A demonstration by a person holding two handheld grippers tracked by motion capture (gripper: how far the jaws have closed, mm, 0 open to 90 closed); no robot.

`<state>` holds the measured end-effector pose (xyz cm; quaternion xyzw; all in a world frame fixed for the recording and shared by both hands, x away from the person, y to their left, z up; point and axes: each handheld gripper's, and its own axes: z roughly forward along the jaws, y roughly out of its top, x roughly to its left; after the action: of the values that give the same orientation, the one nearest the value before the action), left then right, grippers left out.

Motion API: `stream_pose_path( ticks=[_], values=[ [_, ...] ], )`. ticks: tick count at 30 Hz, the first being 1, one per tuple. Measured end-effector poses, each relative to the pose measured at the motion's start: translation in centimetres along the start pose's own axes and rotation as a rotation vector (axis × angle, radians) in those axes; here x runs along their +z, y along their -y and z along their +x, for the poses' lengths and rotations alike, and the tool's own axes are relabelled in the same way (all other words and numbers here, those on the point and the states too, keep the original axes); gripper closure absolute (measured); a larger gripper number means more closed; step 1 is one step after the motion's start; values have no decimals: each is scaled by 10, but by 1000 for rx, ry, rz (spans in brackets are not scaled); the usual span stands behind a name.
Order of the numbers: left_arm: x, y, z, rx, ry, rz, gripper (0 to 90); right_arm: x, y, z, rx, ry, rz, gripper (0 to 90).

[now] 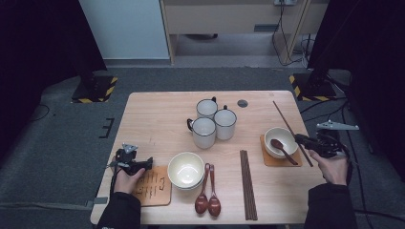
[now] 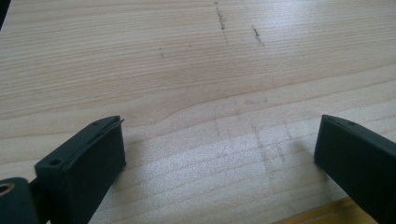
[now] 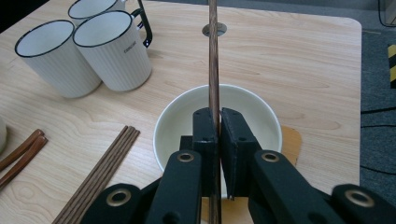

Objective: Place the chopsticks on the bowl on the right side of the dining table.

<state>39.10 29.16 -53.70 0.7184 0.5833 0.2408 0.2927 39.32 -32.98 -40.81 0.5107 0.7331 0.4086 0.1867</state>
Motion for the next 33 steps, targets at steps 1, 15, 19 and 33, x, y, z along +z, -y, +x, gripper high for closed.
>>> stream_pose_path(
  ticks=[1, 15, 19, 33],
  values=[
    [0, 0, 0, 0, 0, 0, 9, 2, 0, -1, -4, 2, 4, 849],
    [0, 0, 0, 0, 0, 0, 9, 28, 0, -11, -20, 10, 56, 849],
    [0, 0, 0, 0, 0, 0, 9, 34, 1, -9, -26, 5, 73, 848],
    [0, 0, 0, 0, 0, 0, 9, 50, 7, -5, -68, 15, 133, 848]
  ],
)
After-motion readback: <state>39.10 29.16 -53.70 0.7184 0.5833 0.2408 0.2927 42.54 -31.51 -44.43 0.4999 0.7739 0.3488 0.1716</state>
